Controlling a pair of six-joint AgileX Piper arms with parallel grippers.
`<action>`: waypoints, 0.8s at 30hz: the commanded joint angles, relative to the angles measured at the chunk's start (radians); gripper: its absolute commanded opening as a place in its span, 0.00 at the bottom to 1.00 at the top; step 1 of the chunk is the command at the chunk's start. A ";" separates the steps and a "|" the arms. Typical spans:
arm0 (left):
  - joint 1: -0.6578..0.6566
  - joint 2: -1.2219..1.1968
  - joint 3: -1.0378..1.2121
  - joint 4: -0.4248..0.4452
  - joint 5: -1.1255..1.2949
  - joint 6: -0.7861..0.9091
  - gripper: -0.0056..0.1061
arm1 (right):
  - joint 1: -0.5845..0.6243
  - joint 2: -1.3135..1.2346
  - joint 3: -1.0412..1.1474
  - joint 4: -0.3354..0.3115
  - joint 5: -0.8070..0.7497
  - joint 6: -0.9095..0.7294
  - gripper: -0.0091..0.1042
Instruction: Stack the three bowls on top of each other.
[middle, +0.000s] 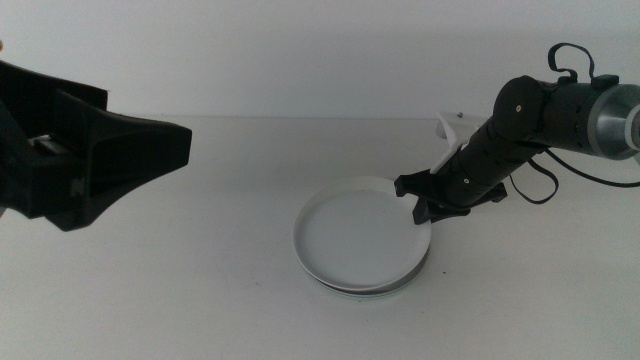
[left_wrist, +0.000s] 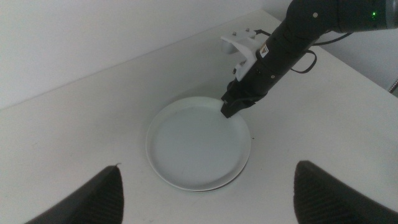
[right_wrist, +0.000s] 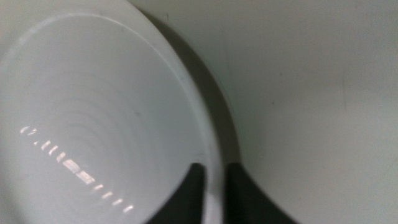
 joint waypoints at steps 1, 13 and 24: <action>0.001 -0.003 0.003 -0.005 -0.013 0.003 0.89 | 0.005 -0.005 0.002 -0.006 -0.019 -0.001 0.22; 0.001 -0.003 0.003 -0.005 -0.013 0.001 0.89 | -0.011 -0.136 0.002 -0.010 -0.016 -0.082 0.90; 0.054 -0.135 0.291 0.210 -0.422 0.001 0.89 | -0.094 -0.619 0.366 -0.128 -0.292 0.006 0.90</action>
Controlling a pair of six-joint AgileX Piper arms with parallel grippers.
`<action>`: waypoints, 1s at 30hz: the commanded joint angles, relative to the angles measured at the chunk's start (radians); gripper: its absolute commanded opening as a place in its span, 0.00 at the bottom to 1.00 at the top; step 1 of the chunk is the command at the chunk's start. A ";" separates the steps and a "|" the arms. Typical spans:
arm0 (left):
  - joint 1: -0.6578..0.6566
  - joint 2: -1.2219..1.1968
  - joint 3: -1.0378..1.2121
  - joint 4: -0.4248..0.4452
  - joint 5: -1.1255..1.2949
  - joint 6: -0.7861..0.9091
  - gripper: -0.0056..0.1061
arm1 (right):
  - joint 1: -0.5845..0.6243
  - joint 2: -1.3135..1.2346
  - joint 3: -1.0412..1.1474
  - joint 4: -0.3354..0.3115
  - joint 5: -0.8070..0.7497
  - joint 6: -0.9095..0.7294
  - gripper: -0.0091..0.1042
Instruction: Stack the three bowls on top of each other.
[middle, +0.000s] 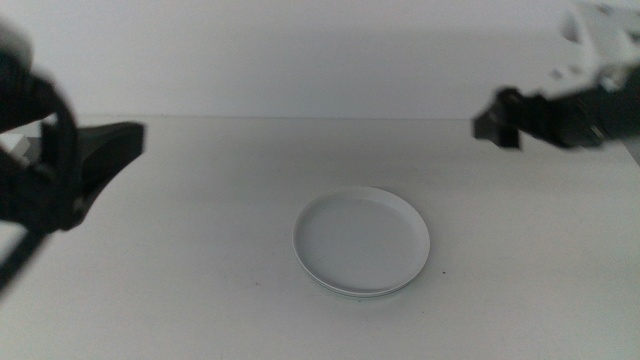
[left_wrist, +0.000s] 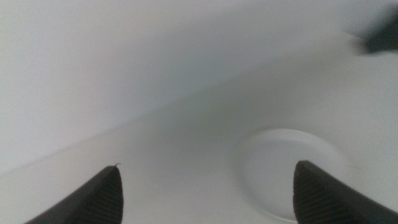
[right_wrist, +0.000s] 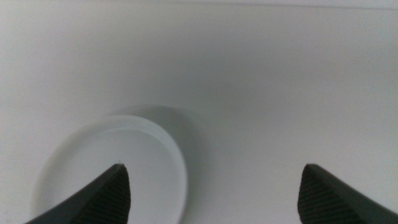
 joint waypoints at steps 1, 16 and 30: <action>0.042 -0.063 0.104 0.025 -0.129 0.001 0.89 | -0.013 -0.134 0.174 -0.042 -0.153 0.034 0.90; 0.300 -0.517 0.436 0.044 -0.140 0.001 0.89 | -0.008 -0.528 0.604 -0.032 -0.565 0.014 0.90; 0.304 -0.560 0.439 0.093 -0.140 0.001 0.89 | -0.008 -0.531 0.604 -0.032 -0.563 0.017 0.90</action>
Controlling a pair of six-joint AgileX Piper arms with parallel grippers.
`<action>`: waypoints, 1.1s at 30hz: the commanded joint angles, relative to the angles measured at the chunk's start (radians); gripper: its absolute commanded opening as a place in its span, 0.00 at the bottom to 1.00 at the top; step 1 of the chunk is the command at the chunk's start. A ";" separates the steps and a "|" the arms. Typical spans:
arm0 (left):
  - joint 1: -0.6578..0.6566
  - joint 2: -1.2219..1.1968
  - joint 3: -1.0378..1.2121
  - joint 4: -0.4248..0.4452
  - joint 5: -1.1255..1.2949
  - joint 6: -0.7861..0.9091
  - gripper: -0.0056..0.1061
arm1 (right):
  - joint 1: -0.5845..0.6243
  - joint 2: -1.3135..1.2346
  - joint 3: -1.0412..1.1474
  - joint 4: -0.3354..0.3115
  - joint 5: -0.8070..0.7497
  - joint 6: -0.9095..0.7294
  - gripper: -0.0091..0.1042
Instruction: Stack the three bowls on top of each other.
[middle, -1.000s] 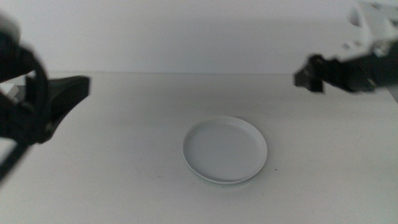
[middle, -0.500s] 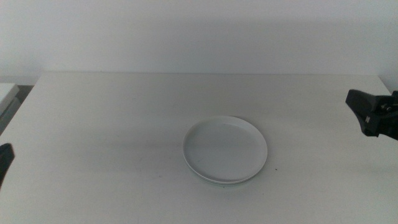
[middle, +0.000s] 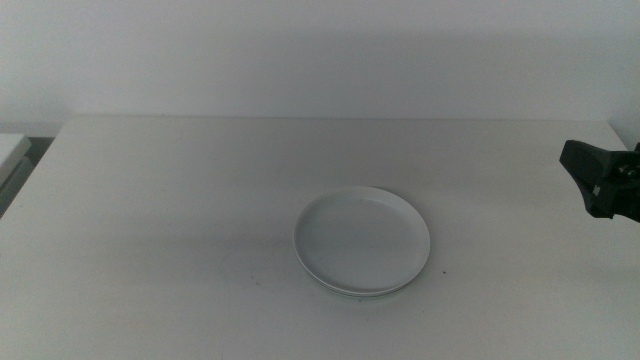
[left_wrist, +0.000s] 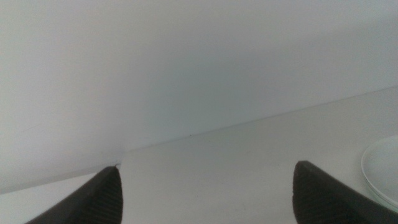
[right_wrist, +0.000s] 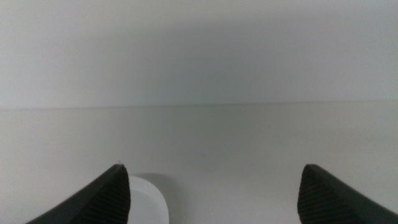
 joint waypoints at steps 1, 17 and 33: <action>0.001 -0.003 -0.001 0.000 -0.011 0.001 0.89 | -0.006 -0.033 0.006 -0.012 -0.006 -0.006 0.90; 0.001 -0.125 0.254 -0.019 -0.204 0.001 0.89 | -0.244 -0.611 0.341 -0.218 0.026 -0.004 0.90; 0.001 -0.154 0.399 -0.089 -0.252 0.001 0.89 | -0.297 -0.903 0.519 -0.156 0.081 -0.004 0.90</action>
